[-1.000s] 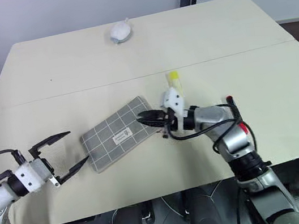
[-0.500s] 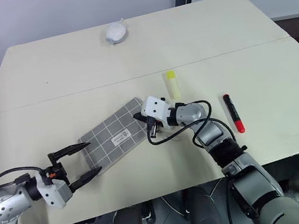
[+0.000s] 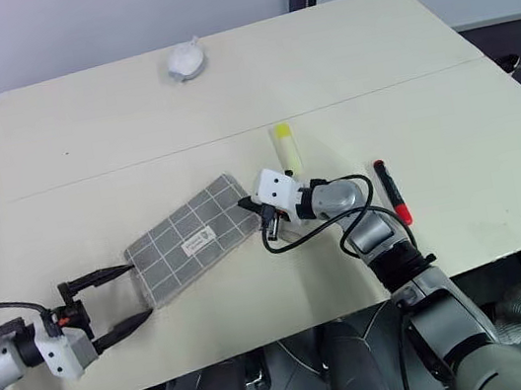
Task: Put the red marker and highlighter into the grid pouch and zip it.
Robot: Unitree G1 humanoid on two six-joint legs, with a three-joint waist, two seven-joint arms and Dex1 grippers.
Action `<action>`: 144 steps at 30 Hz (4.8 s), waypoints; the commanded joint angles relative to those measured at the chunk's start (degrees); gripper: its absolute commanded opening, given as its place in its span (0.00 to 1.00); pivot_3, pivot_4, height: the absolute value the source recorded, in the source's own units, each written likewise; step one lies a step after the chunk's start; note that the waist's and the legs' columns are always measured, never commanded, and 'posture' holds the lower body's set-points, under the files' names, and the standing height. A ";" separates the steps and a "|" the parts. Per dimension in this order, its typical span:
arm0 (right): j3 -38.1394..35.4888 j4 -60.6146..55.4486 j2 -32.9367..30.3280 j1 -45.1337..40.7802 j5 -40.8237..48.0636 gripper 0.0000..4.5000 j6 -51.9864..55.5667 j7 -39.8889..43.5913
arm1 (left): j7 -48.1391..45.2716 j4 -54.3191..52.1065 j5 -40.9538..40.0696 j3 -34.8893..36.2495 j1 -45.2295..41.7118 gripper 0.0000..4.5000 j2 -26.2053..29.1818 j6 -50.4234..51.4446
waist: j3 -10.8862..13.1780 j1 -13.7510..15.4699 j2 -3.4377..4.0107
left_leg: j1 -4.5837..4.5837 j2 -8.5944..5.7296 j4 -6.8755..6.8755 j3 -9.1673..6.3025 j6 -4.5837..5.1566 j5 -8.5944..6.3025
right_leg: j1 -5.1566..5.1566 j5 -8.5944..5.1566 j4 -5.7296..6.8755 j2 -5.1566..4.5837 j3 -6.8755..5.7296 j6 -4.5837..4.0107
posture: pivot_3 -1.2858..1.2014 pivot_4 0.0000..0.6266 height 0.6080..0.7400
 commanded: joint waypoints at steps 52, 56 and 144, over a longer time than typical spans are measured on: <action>-7.17 -20.61 1.79 7.77 13.90 0.87 37.60 -8.70 | 11.87 -3.29 4.95 -6.54 -10.67 0.00 -15.97 19.44 | -0.52 1.36 0.56 | 0.68 -0.06 -0.52 0.05 -0.25 0.17 | 0.36 0.02 -0.22 -0.28 -0.16 -0.02 | 0.52 0.24 1.00; -5.49 -18.97 5.30 5.84 13.05 0.43 35.24 -9.76 | 12.21 -3.45 5.50 -6.60 -10.76 0.00 -16.11 19.52 | -0.52 1.14 0.56 | 0.67 -0.07 -0.55 0.06 -0.25 0.17 | 0.37 0.02 -0.28 -0.26 -0.16 -0.02 | 0.52 0.24 1.00; -16.20 -1.16 5.37 -4.39 5.39 0.19 31.75 -25.60 | 12.80 -7.97 -2.91 -2.84 -16.83 0.00 -20.82 32.07 | -0.54 -0.10 0.33 | 0.58 -0.11 -0.49 -0.08 -0.19 0.15 | 0.16 0.26 -0.17 0.09 -0.07 -0.17 | 0.52 0.24 1.00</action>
